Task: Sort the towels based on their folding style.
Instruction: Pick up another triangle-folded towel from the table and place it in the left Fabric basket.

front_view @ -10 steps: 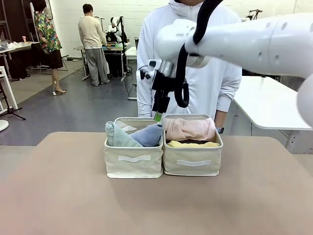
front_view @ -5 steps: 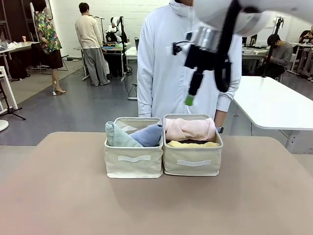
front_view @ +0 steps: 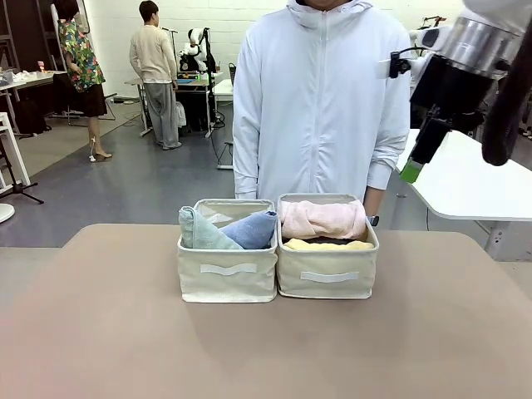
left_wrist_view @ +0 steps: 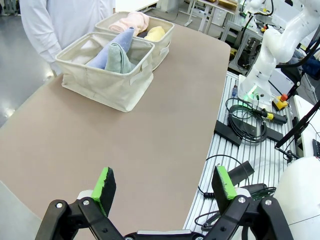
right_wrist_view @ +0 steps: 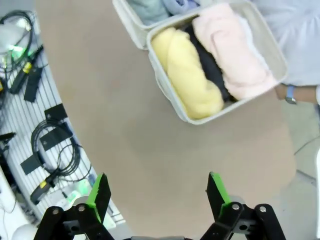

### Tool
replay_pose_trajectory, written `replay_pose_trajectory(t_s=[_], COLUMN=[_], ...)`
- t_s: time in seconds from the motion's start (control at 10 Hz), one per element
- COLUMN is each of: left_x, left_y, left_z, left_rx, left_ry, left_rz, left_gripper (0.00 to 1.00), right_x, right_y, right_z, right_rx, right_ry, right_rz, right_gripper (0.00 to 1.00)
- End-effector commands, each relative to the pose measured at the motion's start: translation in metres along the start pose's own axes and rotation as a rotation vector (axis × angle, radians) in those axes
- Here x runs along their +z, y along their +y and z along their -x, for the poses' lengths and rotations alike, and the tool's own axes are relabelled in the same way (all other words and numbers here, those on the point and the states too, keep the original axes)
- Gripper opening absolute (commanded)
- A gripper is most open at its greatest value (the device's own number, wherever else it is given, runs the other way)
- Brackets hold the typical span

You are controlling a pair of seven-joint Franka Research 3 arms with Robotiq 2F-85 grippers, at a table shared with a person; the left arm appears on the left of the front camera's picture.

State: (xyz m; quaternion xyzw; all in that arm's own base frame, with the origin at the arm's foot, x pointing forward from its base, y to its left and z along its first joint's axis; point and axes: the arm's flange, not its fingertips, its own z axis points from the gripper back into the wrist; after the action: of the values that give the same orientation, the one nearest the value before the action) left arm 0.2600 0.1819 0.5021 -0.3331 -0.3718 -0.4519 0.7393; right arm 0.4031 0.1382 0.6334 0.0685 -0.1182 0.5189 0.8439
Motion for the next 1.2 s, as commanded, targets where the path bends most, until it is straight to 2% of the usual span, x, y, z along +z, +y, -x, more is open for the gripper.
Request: replay_pose_trajectory(t_s=[0.0,0.6,0.8,1.1], left_x=[0.001,0.001,0.001,0.001], left_y=[0.000,0.000,0.000,0.000], left_z=[0.001,0.001,0.001,0.001], left_rx=[-0.027,-0.027,-0.027,-0.027], left_ry=[-0.016,-0.016,-0.016,-0.016], left_rz=[-0.001,-0.001,-0.001,-0.001], left_gripper=[1.00,1.00,1.00,1.00], right_x=[-0.003,-0.006,0.051,0.099], right_y=[0.003,0.007,-0.020,-0.051], right_z=[-0.013,-0.014,0.031,0.113], right_rx=[0.037,0.037,0.160,0.208], right_ry=[0.023,0.007,-0.272,-0.628], right_rz=[-0.023,-0.021,-0.239,-0.357], right_gripper=[1.00,1.00,1.00,1.00])
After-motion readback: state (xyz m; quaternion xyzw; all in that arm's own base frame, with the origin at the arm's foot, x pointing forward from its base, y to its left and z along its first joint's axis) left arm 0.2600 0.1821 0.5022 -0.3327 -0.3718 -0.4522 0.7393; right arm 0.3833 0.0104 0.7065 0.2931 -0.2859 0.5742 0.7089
